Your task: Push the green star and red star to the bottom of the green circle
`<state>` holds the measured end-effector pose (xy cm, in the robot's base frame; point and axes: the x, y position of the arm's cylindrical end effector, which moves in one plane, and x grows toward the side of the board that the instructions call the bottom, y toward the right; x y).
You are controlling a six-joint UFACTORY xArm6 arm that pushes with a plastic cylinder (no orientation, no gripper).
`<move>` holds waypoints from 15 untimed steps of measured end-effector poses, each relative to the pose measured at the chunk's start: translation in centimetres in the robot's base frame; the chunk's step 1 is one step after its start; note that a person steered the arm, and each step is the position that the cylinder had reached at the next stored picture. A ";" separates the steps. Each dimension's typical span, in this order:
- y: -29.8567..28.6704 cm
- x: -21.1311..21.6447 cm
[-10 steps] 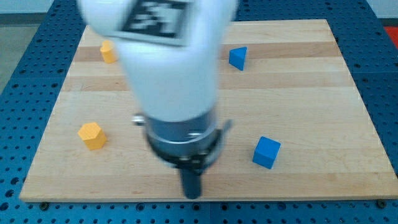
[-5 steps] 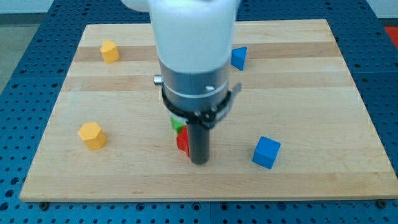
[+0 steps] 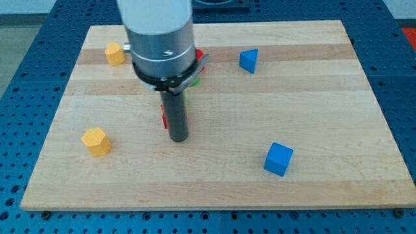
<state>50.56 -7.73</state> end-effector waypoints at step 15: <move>-6.0 -5.9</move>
<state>44.69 -13.68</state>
